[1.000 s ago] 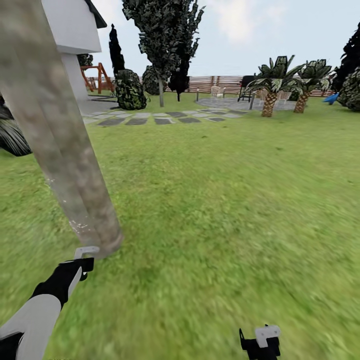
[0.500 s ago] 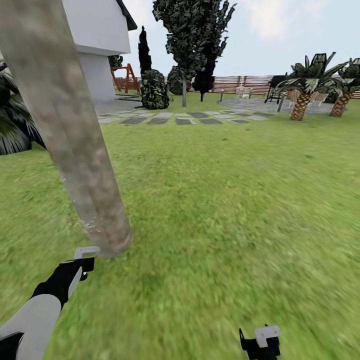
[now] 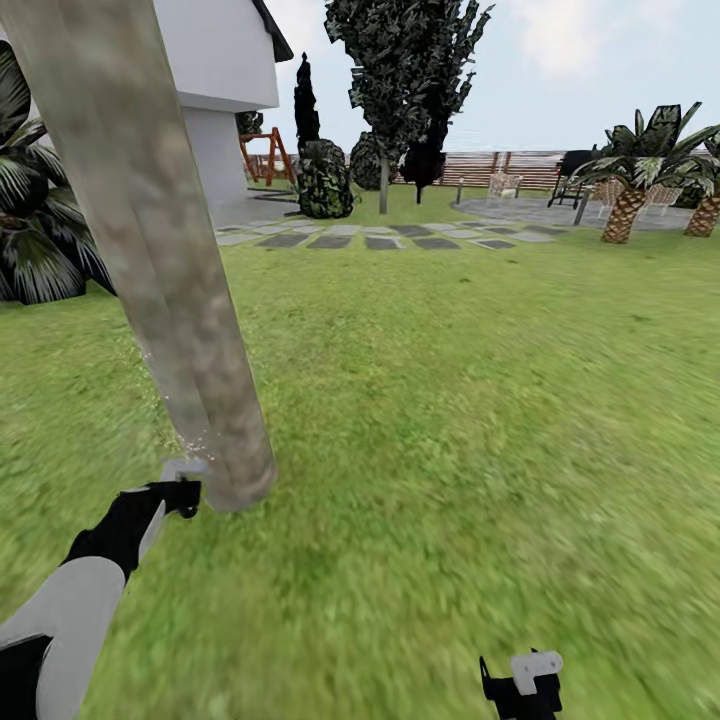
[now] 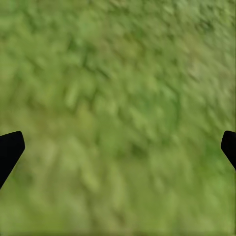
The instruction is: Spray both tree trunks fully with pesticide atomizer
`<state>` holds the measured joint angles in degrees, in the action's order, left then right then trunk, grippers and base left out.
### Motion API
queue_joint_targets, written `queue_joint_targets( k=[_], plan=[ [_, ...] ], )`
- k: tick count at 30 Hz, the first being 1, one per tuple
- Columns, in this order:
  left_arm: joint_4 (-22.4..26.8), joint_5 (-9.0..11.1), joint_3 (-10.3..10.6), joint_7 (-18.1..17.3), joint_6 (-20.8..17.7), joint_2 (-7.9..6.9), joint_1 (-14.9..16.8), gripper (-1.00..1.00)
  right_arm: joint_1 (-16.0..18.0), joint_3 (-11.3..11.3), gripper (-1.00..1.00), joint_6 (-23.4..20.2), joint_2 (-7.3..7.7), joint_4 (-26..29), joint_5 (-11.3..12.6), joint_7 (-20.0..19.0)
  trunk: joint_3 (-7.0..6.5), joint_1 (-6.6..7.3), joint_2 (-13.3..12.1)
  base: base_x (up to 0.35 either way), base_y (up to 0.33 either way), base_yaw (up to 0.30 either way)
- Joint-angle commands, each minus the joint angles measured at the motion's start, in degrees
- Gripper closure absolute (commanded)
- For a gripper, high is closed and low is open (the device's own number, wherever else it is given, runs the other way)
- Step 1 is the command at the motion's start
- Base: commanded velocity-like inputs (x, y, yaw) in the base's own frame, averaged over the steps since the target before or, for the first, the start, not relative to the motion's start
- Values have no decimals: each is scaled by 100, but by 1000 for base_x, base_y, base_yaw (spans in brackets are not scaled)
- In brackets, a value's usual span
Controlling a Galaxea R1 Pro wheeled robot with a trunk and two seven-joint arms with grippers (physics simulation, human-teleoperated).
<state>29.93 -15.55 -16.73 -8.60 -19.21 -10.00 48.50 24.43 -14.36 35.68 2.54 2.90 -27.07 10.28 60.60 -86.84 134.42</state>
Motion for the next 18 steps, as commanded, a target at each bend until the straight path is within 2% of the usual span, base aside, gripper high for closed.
queue_joint_targets(
  k=[1, 3, 5, 8, 10, 12, 14, 16, 18],
  plan=[
    [-3, -19, 16, -81, -3, -110, 82, 100, 0, 2, -100, 0, 0, 0, 0, 0, 1, 0, 0, 0, 0, 0],
    [-4, -4, 15, -125, -17, -321, 130, 100, 0, 2, -100, 0, 1, 0, 0, 0, 1, 0, 0, 0, 0, 0],
    [-4, 3, 16, -140, -20, -388, 142, 100, 0, 1, -100, 0, 1, 0, 0, 0, 1, 0, 0, 0, 0, 0],
    [61, 12, 38, -194, -27, -287, 179, 100, 0, 3, -100, 0, 1, 0, 0, 0, 1, 0, 0, 0, 0, 0],
    [90, 9, 49, -341, -32, -279, 224, 100, 0, 3, -100, 0, 1, 0, 0, 0, 1, 0, 0, 0, 0, 0],
    [112, -19, 58, -591, -91, -376, 355, 100, 0, 2, -100, 0, 1, 0, 0, 0, 1, 0, 0, 0, 0, 0],
    [110, -23, 56, -642, -111, -628, 453, 100, 0, 3, -100, 0, 1, 0, 0, 0, 1, 0, 0, 0, 0, 0],
    [112, -13, 57, -685, -115, -819, 505, 100, 0, 3, -100, 0, 1, 0, 0, 0, 1, 0, 0, 0, 0, 0],
    [110, -11, 72, -725, -112, -824, 492, 100, 0, 3, -100, 0, 1, 0, 0, 0, 1, 0, 0, 0, 0, 0]
  ],
)
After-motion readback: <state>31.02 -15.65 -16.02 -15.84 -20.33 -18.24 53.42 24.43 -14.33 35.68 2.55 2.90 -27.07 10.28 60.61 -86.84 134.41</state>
